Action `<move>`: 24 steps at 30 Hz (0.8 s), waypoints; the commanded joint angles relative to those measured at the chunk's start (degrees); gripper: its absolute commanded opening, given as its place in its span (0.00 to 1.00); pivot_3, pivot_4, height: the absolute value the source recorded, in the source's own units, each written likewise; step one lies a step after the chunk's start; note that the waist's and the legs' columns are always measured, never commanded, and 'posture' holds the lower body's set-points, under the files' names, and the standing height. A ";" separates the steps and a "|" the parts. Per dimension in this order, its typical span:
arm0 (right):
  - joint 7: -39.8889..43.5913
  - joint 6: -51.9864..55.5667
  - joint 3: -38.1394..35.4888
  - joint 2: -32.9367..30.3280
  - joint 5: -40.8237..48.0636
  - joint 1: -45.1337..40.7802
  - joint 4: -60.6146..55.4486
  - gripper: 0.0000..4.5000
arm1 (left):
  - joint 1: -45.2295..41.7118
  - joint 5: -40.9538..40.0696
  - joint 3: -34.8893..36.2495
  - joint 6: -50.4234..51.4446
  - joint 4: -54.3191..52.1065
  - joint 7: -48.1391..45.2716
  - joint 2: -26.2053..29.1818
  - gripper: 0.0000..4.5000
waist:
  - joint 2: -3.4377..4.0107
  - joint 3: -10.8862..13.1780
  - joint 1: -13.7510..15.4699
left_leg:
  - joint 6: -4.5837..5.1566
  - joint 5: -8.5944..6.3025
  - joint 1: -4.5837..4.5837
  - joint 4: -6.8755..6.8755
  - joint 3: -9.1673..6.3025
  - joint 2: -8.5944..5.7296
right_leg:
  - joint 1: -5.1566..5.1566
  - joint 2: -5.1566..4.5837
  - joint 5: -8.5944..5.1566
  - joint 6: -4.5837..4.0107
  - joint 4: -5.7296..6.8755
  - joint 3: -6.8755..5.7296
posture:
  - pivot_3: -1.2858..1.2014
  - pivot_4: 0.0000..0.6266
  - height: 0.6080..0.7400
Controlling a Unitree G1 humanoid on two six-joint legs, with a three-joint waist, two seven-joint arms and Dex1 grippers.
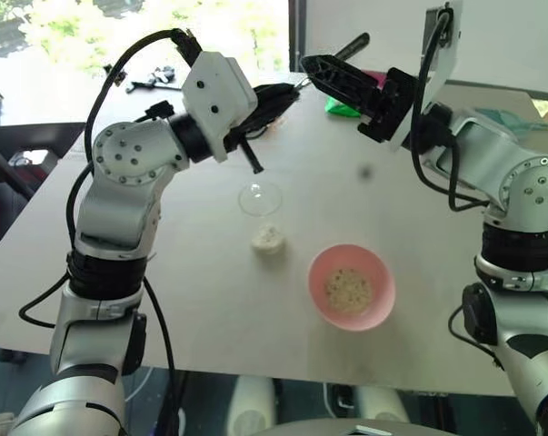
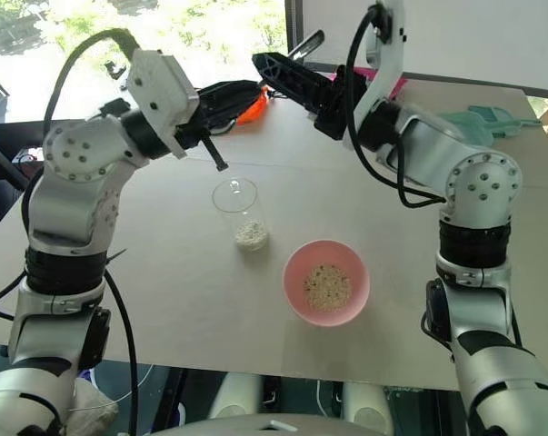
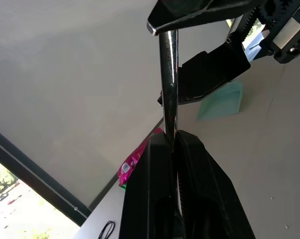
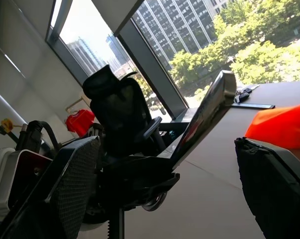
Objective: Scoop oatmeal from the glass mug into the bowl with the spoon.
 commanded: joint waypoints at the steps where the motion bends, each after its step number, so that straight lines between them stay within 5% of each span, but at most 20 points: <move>1: 0.37 -1.24 -2.23 0.13 -0.77 -2.56 0.01 1.00 | -0.59 -1.13 1.28 -0.18 -2.84 -0.71 0.13 0.02 | 0.00 0.00 -0.02 | 0.00 0.00 0.00 0.00 0.00 0.00 | 0.00 0.00 0.00 0.00 0.00 0.00 | 0.52 0.24 1.00; 7: 0.97 -0.07 -2.99 0.13 -0.53 -3.31 1.09 0.55 | 0.26 -0.92 1.59 -0.40 -2.92 -1.02 0.02 0.00 | 0.00 0.00 -0.01 | 0.00 0.00 -0.01 0.00 0.01 0.00 | 0.00 -0.01 0.00 0.00 -0.01 0.00 | 0.52 0.24 1.00; 12: 1.07 1.85 -3.05 -0.64 0.28 -3.41 1.82 0.00 | 0.48 -0.68 1.55 -0.69 -3.03 -1.37 0.24 0.00 | 0.02 0.01 -0.03 | 0.00 0.00 -0.01 0.01 0.00 0.00 | 0.00 0.00 0.00 0.00 -0.01 0.00 | 0.52 0.24 1.00; 19: 0.42 3.34 -4.05 -0.84 2.53 -3.72 2.89 0.00 | 0.21 2.47 1.56 -3.37 -0.21 0.86 -0.58 0.00 | 0.03 0.01 0.00 | 0.00 0.00 -0.01 0.00 0.01 0.00 | -0.01 0.00 0.00 0.00 -0.01 0.01 | 0.52 0.24 1.00; 20: -0.35 3.02 -4.46 -0.76 2.85 -3.78 3.16 0.00 | 0.03 -2.12 2.88 1.11 0.07 -1.37 -0.27 0.00 | 0.03 0.01 0.08 | 0.00 0.00 -0.01 0.00 0.01 0.00 | -0.01 0.00 0.00 0.00 -0.01 0.01 | 0.52 0.24 1.00; 24: -3.55 1.65 -8.16 -2.07 6.08 -2.52 4.06 0.00 | 1.41 -22.38 16.52 21.66 -1.14 0.39 1.45 0.34 | 0.04 0.02 -0.31 | 0.00 0.00 -0.04 0.01 -0.01 0.02 | -0.06 0.00 0.00 0.00 0.02 0.04 | 0.52 0.24 1.00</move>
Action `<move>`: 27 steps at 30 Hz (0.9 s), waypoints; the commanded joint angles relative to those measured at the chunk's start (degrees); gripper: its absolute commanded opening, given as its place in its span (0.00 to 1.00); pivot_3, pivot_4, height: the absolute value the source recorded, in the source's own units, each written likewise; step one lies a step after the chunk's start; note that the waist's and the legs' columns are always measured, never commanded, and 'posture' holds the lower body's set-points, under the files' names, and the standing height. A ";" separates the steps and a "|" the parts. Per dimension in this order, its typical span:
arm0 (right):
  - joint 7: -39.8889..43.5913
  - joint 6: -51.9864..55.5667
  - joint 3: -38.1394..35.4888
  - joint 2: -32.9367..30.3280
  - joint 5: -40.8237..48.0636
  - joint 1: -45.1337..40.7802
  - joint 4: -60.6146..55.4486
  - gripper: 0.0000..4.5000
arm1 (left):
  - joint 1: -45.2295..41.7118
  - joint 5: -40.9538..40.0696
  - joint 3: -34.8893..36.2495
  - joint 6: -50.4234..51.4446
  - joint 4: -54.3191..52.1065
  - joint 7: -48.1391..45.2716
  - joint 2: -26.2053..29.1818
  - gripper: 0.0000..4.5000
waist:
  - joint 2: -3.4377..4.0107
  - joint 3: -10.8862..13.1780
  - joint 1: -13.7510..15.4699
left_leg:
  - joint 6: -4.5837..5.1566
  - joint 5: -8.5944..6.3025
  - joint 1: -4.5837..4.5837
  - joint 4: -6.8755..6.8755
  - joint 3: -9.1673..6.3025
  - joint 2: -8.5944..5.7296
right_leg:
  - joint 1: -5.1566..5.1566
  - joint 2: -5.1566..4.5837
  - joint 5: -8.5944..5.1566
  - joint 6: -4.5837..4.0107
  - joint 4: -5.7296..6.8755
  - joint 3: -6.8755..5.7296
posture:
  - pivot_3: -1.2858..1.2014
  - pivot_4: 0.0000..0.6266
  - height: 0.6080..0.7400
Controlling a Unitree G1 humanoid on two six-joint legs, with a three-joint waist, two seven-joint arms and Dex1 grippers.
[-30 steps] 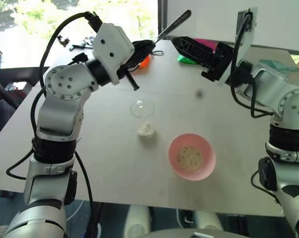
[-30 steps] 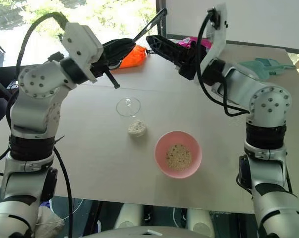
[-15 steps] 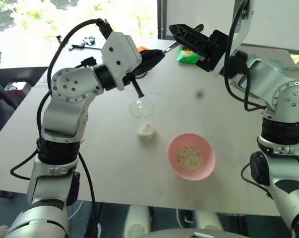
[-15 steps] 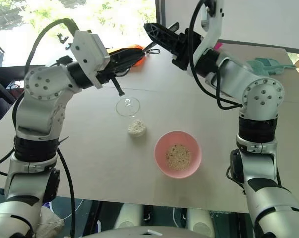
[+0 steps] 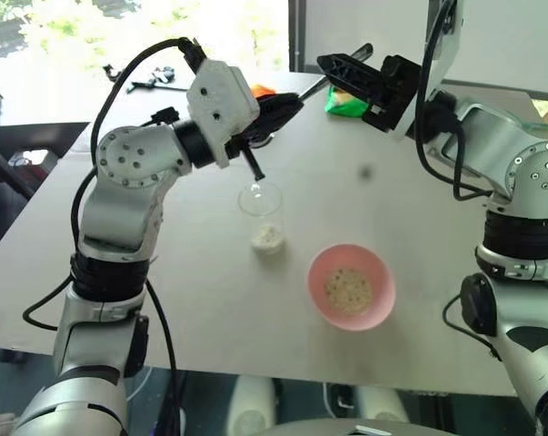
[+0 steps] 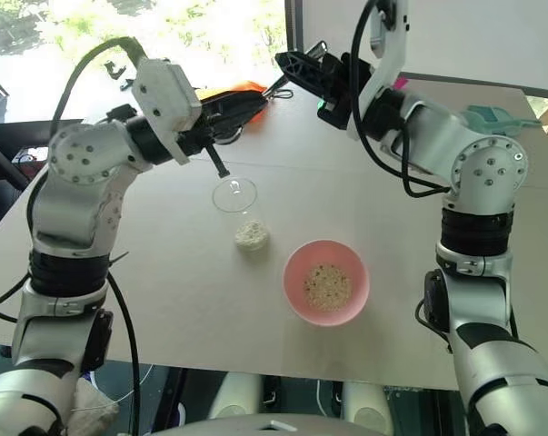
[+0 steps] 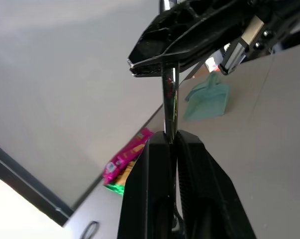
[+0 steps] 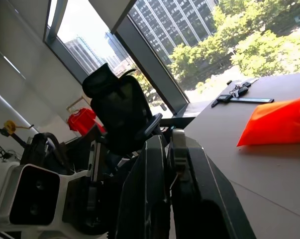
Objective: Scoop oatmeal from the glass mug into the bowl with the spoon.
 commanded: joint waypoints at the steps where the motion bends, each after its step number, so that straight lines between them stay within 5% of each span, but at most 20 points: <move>1: -2.61 -1.32 -5.76 -2.51 4.13 0.53 -0.90 0.00 | 2.20 -15.68 14.83 16.83 -2.89 4.17 3.33 0.42 | 0.00 0.00 -0.40 | 0.00 0.00 -0.04 0.00 -0.03 0.02 | -0.03 0.01 0.00 0.00 -0.01 -0.01 | 0.52 0.24 1.00; 6: -6.88 -3.47 -11.28 -6.08 8.06 5.12 -3.39 0.00 | 24.62 -23.46 29.34 28.24 -9.68 6.34 7.15 0.90 | 0.05 0.00 -1.63 | -0.01 0.00 0.00 -0.13 -0.15 0.03 | -0.10 -0.02 0.00 0.02 -0.05 0.22 | 0.52 0.24 1.00; 12: -10.02 -5.87 -11.96 -6.60 8.18 9.15 -6.46 0.00 | 39.80 -16.98 22.69 20.43 -13.15 5.10 5.09 0.90 | 0.06 0.01 -0.52 | -0.02 0.00 0.08 -0.20 -0.08 -0.04 | -0.06 -0.01 -0.02 0.01 0.03 0.06 | 0.52 0.24 1.00; 27: -15.54 -11.41 -10.85 -5.88 10.95 12.74 -13.54 0.00 | 20.50 1.24 5.21 0.28 15.41 -4.26 7.48 0.90 | 0.13 -0.01 -0.99 | 0.01 -0.01 0.28 -0.16 0.03 -0.05 | 0.16 0.01 0.00 -0.01 -0.05 0.18 | 0.52 0.24 1.00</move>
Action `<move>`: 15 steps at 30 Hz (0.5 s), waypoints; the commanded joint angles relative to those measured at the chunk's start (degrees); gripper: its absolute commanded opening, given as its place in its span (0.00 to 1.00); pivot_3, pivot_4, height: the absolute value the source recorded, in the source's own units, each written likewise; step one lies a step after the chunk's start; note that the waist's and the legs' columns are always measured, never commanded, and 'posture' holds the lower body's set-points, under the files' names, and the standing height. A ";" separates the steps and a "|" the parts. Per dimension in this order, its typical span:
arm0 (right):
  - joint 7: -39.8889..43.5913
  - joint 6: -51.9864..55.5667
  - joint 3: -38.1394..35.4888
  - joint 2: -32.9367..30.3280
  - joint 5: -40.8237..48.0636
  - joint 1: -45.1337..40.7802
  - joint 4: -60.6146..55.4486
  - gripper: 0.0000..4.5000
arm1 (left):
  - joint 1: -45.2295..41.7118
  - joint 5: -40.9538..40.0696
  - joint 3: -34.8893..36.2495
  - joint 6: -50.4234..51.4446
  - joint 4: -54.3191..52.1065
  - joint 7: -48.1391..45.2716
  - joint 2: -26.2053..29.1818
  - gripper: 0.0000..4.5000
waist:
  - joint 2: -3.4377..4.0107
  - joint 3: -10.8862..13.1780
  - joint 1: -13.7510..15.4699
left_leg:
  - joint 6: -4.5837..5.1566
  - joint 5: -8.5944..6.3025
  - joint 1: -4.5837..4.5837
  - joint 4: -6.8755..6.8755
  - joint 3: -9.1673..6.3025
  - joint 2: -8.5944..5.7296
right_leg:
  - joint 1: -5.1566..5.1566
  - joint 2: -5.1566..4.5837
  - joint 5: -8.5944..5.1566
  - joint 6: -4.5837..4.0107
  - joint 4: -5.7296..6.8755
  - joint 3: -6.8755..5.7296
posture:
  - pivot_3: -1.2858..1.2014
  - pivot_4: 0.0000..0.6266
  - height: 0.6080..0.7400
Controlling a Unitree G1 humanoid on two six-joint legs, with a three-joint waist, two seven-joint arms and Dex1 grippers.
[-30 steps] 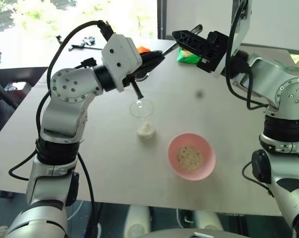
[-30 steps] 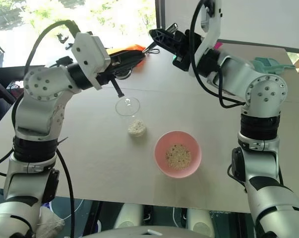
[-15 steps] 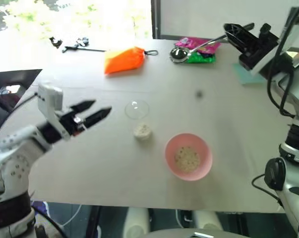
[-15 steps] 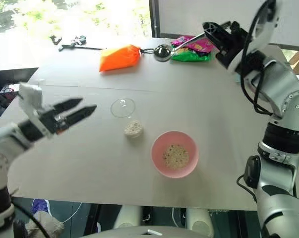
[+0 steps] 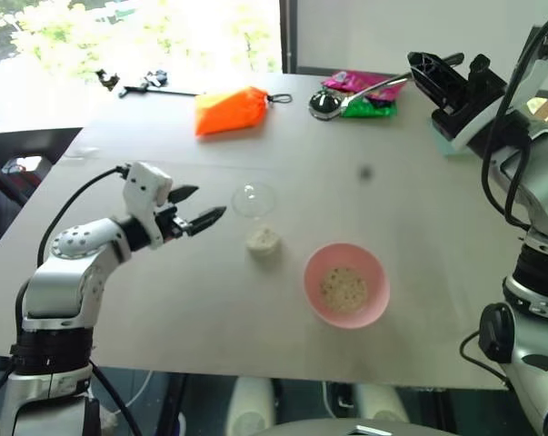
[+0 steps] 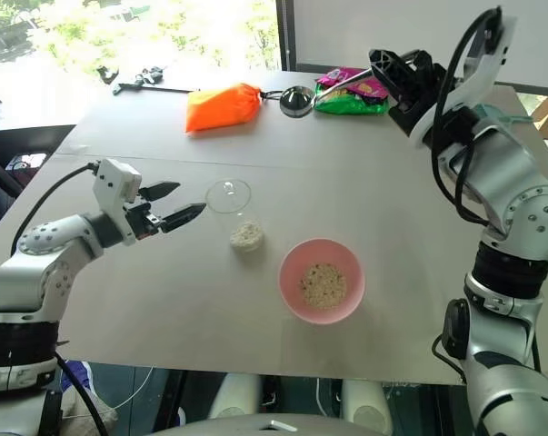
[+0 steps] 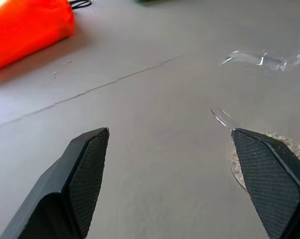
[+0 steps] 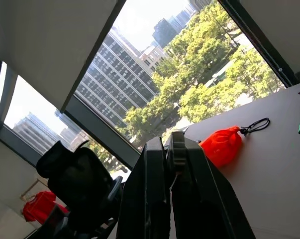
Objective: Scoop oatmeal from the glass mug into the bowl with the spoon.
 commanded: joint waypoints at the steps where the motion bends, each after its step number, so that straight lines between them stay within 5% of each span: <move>1: -0.40 -2.26 -1.12 -1.33 2.04 0.27 -3.13 0.00 | -5.57 2.92 -3.74 -5.38 6.41 -4.87 -0.07 0.90 | 0.00 0.00 0.09 | 0.00 0.00 0.00 -0.02 0.00 -0.01 | 0.00 0.00 0.00 0.00 -0.02 -0.01 | 0.52 0.24 1.00; 15: -0.50 -4.02 -0.48 -2.97 2.64 0.66 -3.89 0.00 | -23.35 11.96 -12.43 -21.05 32.38 -14.23 -6.88 0.90 | -0.01 0.01 -0.12 | 0.00 0.00 -0.03 -0.06 0.08 -0.03 | -0.09 0.01 0.00 0.01 -0.02 0.08 | 0.52 0.24 1.00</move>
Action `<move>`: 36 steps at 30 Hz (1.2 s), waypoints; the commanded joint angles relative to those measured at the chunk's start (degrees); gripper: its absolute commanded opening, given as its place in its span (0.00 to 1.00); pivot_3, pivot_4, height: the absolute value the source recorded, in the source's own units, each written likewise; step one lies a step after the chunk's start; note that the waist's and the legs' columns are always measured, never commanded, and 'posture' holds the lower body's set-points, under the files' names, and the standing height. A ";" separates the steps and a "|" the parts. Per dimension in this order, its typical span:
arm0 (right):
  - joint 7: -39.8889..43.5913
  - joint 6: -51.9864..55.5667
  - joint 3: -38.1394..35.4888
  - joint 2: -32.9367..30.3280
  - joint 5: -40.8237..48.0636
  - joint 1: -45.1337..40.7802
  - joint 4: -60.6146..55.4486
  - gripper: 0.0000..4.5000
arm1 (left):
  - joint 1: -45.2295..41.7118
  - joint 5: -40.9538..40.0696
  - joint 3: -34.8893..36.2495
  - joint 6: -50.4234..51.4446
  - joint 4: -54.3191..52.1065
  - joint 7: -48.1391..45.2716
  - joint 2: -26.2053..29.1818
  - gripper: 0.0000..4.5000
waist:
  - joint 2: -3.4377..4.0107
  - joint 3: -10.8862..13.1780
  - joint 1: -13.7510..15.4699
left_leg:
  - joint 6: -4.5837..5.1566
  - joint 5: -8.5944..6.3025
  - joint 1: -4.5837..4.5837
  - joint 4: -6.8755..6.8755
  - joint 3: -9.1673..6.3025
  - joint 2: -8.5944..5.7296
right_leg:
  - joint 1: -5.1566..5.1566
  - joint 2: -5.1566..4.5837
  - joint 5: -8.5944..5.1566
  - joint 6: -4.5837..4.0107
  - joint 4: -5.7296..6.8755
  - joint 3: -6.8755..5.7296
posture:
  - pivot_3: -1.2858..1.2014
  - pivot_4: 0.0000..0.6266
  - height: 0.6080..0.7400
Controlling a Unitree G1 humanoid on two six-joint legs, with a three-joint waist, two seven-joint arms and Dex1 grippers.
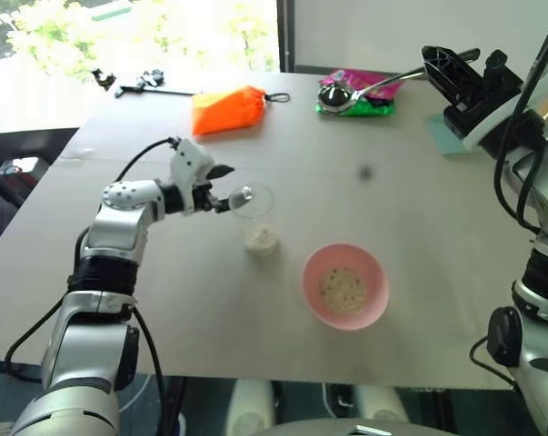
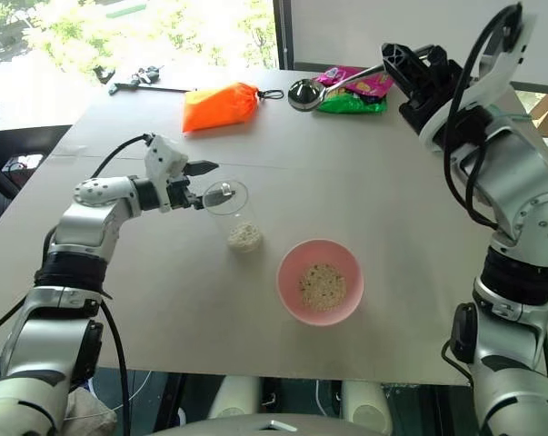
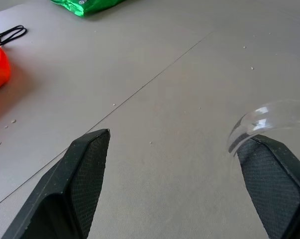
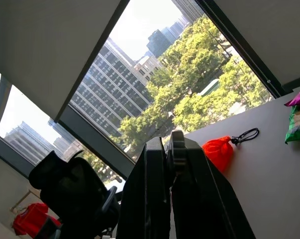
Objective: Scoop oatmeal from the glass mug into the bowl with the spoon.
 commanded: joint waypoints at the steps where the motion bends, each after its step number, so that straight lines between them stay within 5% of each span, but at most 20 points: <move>1: 0.38 -1.68 -0.60 -0.87 1.34 -0.53 -2.52 0.00 | -2.50 0.56 -0.10 -3.55 3.09 -1.99 -1.69 0.90 | 0.00 0.00 0.10 | 0.00 0.00 0.00 0.00 0.00 0.00 | 0.00 0.00 0.00 0.00 0.00 -0.01 | 0.52 0.24 1.00; 4: 0.36 -1.91 -0.37 -0.99 1.19 -0.51 -2.66 0.00 | -3.38 0.83 0.20 -4.92 5.03 -3.19 -2.57 0.75 | 0.00 0.00 0.10 | 0.00 0.00 0.00 0.00 -0.01 0.00 | 0.00 0.00 0.00 0.00 0.01 -0.02 | 0.52 0.24 1.00; 10: 0.36 -2.13 -0.09 -1.35 1.24 0.05 -3.30 0.00 | -2.42 -0.16 1.74 -4.18 3.57 -2.44 -3.08 0.16 | 0.00 0.00 0.09 | 0.00 0.00 0.00 0.00 -0.02 0.00 | 0.00 0.00 0.00 0.00 0.01 -0.01 | 0.52 0.24 1.00; 24: 6.47 1.06 4.82 -5.66 -3.19 -0.68 -4.99 0.00 | 6.70 -4.84 10.02 14.36 -25.29 18.66 -7.23 0.16 | -0.01 0.00 0.13 | 0.00 0.00 0.00 0.01 -0.16 0.01 | 0.00 -0.01 0.00 0.01 0.02 0.02 | 0.52 0.24 1.00; 26: 7.27 1.02 5.43 -5.49 -3.74 -1.01 -4.46 0.00 | 7.92 -4.10 9.58 14.68 -26.28 19.62 -7.17 0.16 | -0.01 0.00 0.14 | 0.00 0.00 0.00 0.01 -0.16 0.01 | 0.00 -0.01 0.00 0.01 0.02 0.03 | 0.52 0.24 1.00; 28: 8.14 1.04 5.87 -5.18 -4.40 -1.33 -3.67 0.00 | 8.66 -3.48 9.32 14.31 -25.70 20.20 -6.78 0.01 | -0.01 0.00 0.11 | 0.00 0.00 0.00 0.01 -0.13 0.01 | 0.00 -0.01 0.00 0.01 0.03 0.03 | 0.52 0.24 1.00; 36: 9.80 1.63 6.71 -5.31 -6.12 -1.65 -4.55 0.00 | 7.97 -4.53 10.40 15.39 -27.18 22.91 -7.25 0.01 | -0.01 0.01 0.19 | 0.00 0.00 -0.01 0.01 -0.05 0.00 | 0.00 -0.01 0.00 0.01 0.00 0.00 | 0.52 0.24 1.00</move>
